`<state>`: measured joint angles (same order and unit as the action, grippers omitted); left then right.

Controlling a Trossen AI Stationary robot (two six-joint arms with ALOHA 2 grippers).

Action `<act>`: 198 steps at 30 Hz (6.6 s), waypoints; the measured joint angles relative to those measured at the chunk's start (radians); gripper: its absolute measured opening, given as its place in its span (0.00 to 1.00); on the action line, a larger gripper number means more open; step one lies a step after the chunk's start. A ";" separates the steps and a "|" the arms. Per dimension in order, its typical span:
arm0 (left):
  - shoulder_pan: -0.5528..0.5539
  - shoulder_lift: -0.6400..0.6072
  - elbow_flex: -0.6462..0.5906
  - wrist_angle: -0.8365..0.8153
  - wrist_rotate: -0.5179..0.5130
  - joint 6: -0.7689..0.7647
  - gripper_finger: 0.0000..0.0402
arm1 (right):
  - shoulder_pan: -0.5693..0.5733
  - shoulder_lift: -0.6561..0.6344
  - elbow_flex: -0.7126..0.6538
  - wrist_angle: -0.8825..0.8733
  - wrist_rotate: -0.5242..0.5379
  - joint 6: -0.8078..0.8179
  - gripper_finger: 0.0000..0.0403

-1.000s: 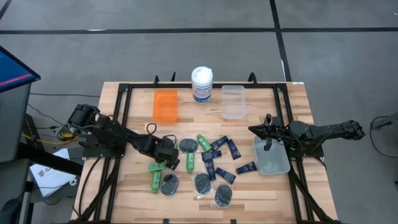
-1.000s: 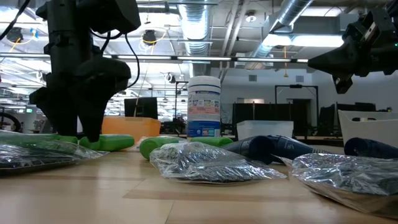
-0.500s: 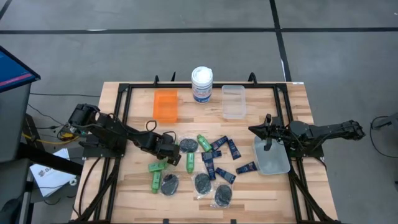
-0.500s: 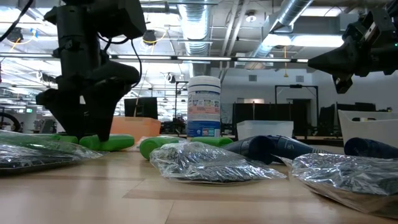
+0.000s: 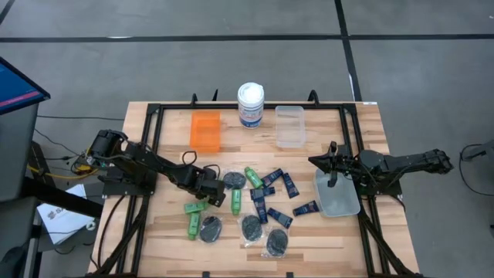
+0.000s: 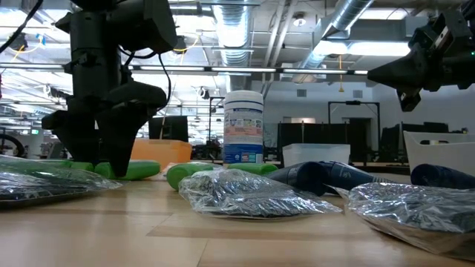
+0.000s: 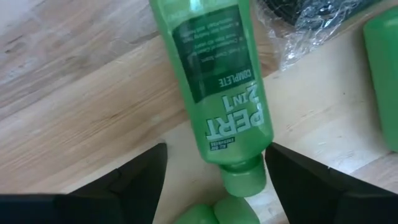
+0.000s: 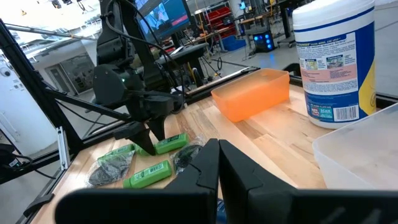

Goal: Pick & Place Travel size toiletries
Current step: Put the green shampoo into the orange bin

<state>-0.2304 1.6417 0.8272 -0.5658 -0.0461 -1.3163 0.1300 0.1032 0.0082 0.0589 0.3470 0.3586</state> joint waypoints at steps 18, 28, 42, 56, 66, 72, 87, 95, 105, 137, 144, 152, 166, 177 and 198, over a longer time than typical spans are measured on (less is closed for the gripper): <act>0.002 -0.013 -0.006 -0.034 0.000 0.036 0.21 | 0.000 0.000 0.000 0.000 0.000 0.000 0.00; 0.049 -0.197 -0.006 -0.024 0.017 0.032 0.21 | 0.000 0.000 0.000 0.000 0.000 0.000 0.00; 0.324 -0.583 -0.004 -0.034 -0.265 0.176 0.21 | 0.000 0.000 0.000 0.000 -0.001 0.000 0.00; 0.816 -0.466 -0.004 -0.007 -0.151 0.596 0.21 | 0.000 0.000 0.000 0.000 -0.003 0.000 0.00; 0.821 -0.250 -0.004 0.002 -0.139 0.675 0.21 | 0.000 0.000 0.000 0.000 -0.005 0.000 0.00; 0.820 -0.179 -0.004 0.010 -0.146 0.679 0.23 | 0.000 0.000 0.000 0.000 -0.005 0.000 0.00; 0.820 -0.172 -0.004 0.018 -0.120 0.709 0.38 | 0.000 0.000 0.000 0.000 -0.005 0.000 0.00; 0.752 -0.448 -0.004 0.021 0.124 0.765 0.47 | 0.000 0.000 0.000 0.000 -0.005 0.000 0.00; 0.289 -0.748 -0.003 0.021 0.135 0.786 0.46 | 0.000 0.000 0.000 0.000 -0.005 0.000 0.00; -0.139 -0.108 -0.004 0.021 -0.013 0.777 0.63 | 0.000 0.000 0.000 0.000 -0.005 0.000 0.00; -0.139 -0.066 -0.004 0.015 -0.056 0.755 0.60 | 0.000 0.000 0.000 0.000 -0.005 0.000 0.00; -0.139 -0.022 -0.005 0.010 -0.059 0.751 0.54 | 0.000 0.000 0.000 0.000 -0.005 0.000 0.00; -0.138 0.001 -0.003 0.003 -0.052 0.749 0.27 | 0.000 0.000 0.000 0.000 -0.005 0.000 0.00; -0.138 0.000 -0.003 -0.004 -0.044 0.651 0.24 | 0.000 0.000 0.000 0.000 -0.005 0.000 0.00; 0.217 -0.523 0.011 0.032 -0.307 0.659 0.22 | 0.000 0.000 0.000 0.000 -0.005 0.000 0.00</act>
<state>-0.0137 1.1189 0.8379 -0.5339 -0.3535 -0.6569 0.1300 0.1036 0.0082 0.0589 0.3421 0.3587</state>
